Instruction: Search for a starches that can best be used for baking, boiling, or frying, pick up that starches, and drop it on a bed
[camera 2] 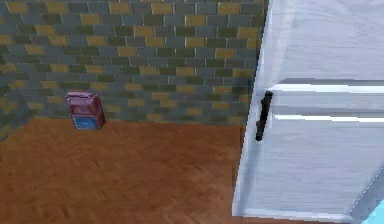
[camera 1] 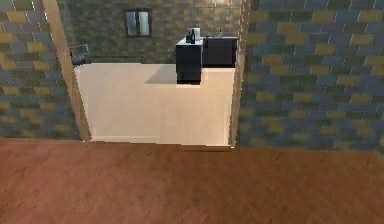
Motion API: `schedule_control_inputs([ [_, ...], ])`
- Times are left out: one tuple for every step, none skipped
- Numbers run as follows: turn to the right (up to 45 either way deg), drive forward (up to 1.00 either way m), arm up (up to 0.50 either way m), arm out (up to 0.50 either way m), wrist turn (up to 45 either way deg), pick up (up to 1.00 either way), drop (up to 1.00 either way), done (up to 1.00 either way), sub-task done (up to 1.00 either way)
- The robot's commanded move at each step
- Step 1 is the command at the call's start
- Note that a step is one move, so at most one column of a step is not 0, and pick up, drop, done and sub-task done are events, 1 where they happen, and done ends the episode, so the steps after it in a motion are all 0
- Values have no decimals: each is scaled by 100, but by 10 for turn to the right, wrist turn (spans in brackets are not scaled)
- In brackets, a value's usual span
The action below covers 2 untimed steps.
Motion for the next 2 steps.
schedule_control_inputs([
  [0, 100, 0, 0, 0, 0, 0, 0, 0],
  [-30, 0, 0, 0, 0, 0, 0, 0, 0],
])
